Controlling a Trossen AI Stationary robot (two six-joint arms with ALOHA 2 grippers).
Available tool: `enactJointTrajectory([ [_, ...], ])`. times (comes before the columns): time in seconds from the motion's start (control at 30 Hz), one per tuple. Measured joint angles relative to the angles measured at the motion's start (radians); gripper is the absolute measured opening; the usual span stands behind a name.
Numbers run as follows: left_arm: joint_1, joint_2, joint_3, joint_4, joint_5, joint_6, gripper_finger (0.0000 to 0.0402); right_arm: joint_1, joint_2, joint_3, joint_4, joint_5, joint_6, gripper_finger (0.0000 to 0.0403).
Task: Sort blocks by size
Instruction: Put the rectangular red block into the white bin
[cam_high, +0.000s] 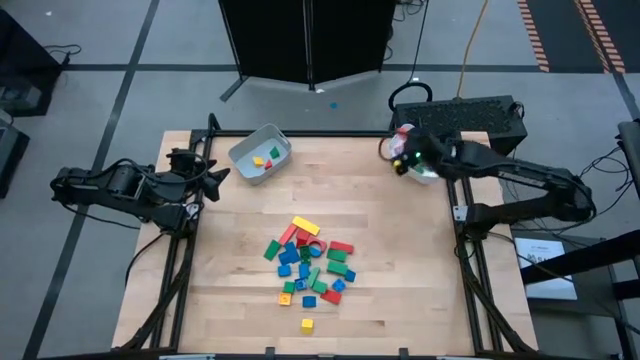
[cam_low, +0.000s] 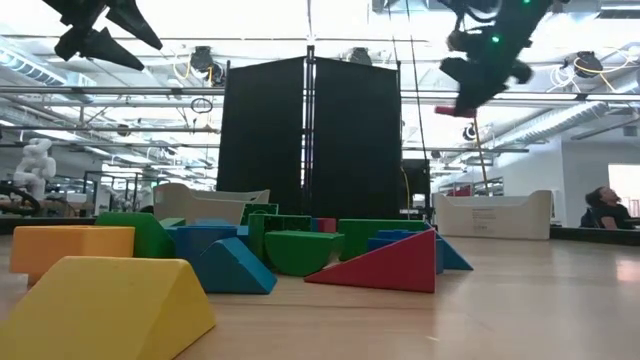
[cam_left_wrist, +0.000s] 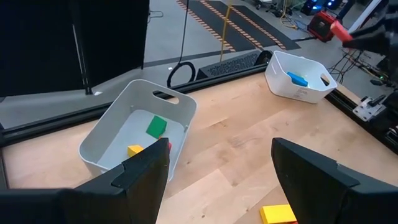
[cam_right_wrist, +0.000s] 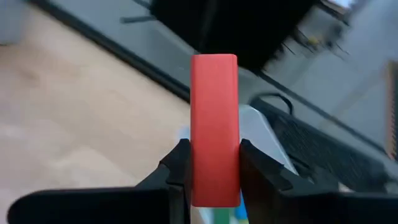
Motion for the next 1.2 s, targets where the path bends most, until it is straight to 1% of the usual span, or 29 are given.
enactJointTrajectory([
  [0.07, 0.000, 0.000, 0.000, 0.000, -0.007, 0.000, 0.0281, -0.057, -0.004, 0.000, -0.051, -0.001, 0.029, 0.0078],
  [0.17, 0.000, 0.000, 0.000, 0.002, -0.015, -0.001, 0.0281, -0.132, -0.004, -0.034, -0.063, -0.009, 0.070, 0.0078],
  [0.3, 0.000, 0.000, 0.000, 0.004, -0.015, -0.003, 0.0281, -0.220, -0.003, -0.135, -0.005, -0.073, 0.144, 0.0078],
  [0.37, 0.000, 0.000, 0.000, 0.004, -0.015, -0.003, 0.0281, -0.251, -0.003, -0.192, 0.051, -0.106, 0.169, 0.0078],
  [0.43, 0.000, 0.000, 0.000, 0.007, -0.015, -0.004, 0.0281, -0.274, -0.003, -0.237, 0.093, -0.131, 0.195, 0.0078],
  [0.5, 0.000, 0.000, 0.000, 0.007, -0.015, -0.004, 0.0281, -0.288, -0.003, -0.270, 0.115, -0.134, 0.233, 0.0078],
  [0.73, 0.000, 0.000, 0.000, 0.007, -0.015, -0.004, 0.0281, -0.340, -0.002, -0.343, 0.115, -0.133, 0.365, 0.0078],
  [0.87, 0.000, 0.000, 0.000, 0.007, -0.015, -0.005, 0.0281, -0.350, 0.016, -0.362, 0.116, -0.134, 0.395, 0.0082],
  [0.93, 0.000, 0.000, 0.000, 0.007, -0.015, -0.005, 0.0281, -0.350, 0.029, -0.362, 0.122, -0.134, 0.390, 0.0115],
  [1.07, 0.000, 0.000, 0.000, 0.007, -0.015, -0.004, 0.0281, -0.350, 0.055, -0.362, 0.154, -0.134, 0.374, 0.0203],
  [1.13, 0.000, 0.000, 0.000, 0.007, -0.015, -0.004, 0.0281, -0.350, 0.063, -0.362, 0.167, -0.134, 0.382, 0.0231],
  [1.2, 0.000, 0.000, 0.000, 0.007, -0.015, -0.003, 0.0281, -0.350, 0.063, -0.362, 0.173, -0.135, 0.395, 0.0246],
])
